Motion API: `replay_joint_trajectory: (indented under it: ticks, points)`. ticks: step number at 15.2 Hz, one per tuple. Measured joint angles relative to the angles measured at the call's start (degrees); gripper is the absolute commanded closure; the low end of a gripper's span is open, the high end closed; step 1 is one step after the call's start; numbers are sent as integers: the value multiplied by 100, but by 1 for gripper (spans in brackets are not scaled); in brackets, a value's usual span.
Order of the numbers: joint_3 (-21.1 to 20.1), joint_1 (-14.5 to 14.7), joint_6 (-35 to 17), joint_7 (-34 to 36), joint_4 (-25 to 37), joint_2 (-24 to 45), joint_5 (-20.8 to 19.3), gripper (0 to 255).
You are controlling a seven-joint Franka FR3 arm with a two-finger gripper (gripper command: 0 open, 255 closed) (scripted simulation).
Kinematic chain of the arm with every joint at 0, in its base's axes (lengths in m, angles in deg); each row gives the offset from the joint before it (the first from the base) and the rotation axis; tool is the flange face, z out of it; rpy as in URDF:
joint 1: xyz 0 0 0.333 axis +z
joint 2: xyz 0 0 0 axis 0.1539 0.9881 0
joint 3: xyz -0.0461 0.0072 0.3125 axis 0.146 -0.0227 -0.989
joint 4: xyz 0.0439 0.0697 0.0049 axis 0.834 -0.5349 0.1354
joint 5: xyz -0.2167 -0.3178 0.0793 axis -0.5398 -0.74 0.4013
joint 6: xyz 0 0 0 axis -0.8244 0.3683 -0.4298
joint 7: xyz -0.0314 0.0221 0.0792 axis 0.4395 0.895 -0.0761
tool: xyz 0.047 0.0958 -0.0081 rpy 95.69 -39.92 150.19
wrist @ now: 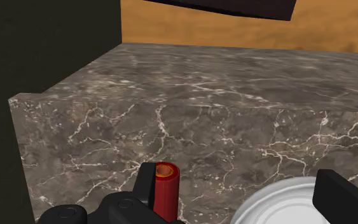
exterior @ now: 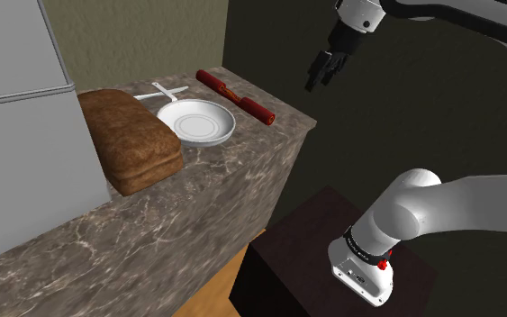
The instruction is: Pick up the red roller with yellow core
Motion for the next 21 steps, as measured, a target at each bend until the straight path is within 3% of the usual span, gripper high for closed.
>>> replay_joint_trajectory:
  ticks: [4,11,21]
  points:
    - [-13,-22,-262,6,140,472,-6,0]
    - [-35,-90,-843,29,862,1995,-45,0]
    - [-69,-131,-1203,143,2474,4291,-147,0]
